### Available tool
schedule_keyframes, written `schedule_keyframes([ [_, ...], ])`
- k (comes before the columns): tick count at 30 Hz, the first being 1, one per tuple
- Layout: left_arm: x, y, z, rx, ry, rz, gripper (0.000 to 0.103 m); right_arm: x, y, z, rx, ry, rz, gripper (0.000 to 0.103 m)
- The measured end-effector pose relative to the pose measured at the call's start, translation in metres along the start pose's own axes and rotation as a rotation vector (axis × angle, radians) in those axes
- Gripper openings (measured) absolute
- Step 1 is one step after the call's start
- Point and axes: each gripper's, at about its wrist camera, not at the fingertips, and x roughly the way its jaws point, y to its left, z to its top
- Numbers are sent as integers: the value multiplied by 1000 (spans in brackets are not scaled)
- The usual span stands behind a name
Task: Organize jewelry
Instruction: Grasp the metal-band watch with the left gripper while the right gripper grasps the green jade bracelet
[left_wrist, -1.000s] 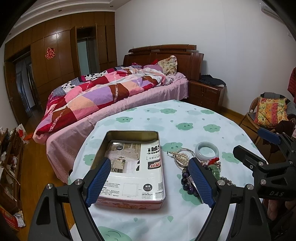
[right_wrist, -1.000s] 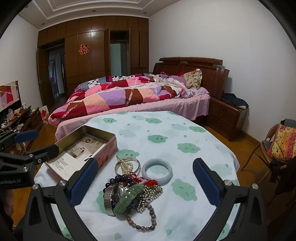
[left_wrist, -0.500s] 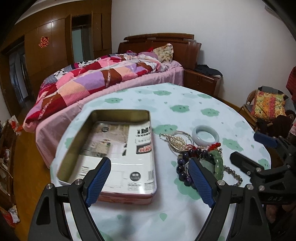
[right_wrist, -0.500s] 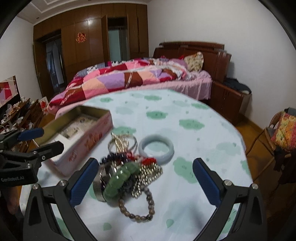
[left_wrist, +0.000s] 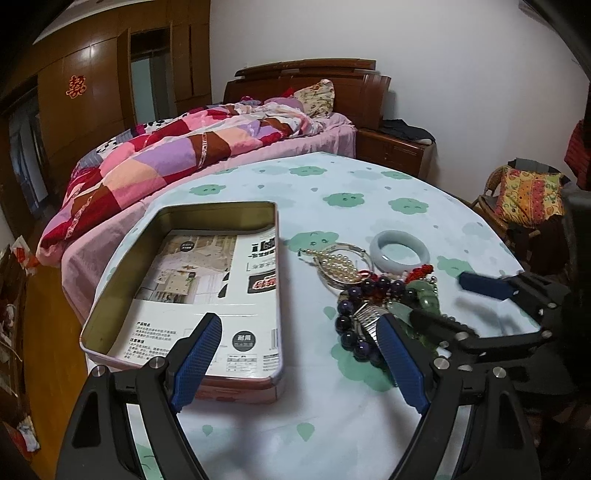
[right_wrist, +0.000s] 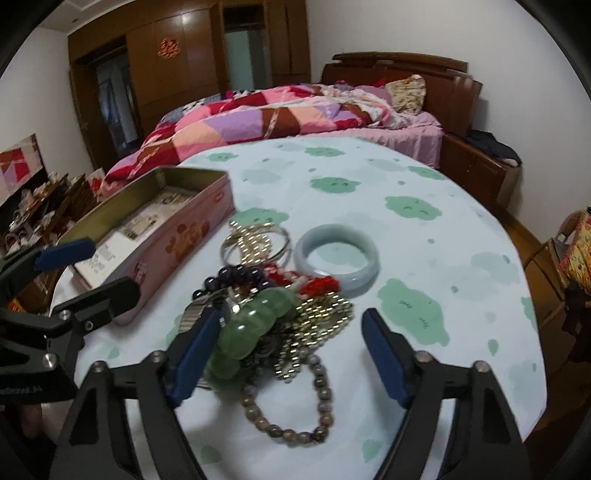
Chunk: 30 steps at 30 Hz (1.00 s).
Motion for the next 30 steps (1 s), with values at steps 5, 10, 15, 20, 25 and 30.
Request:
schedule_keyframes([
  [5, 2, -4, 1, 8, 4, -10, 77, 5, 4, -3, -21, 24, 54, 28],
  [10, 4, -13, 2, 19, 23, -47, 73, -10, -3, 1, 5, -45, 61, 17],
  [15, 17, -28, 3, 53, 70, -100, 62, -8, -9, 4, 26, -53, 59, 17],
  [20, 33, -39, 1, 72, 133, -132, 46, -8, -9, 5, 21, -57, 51, 17],
  [25, 44, -43, -5, 79, 187, -161, 33, -7, -14, 5, 37, -61, 56, 17],
  [30, 30, -36, 0, 63, 141, -202, 15, -10, -17, 6, 46, -81, 56, 17],
])
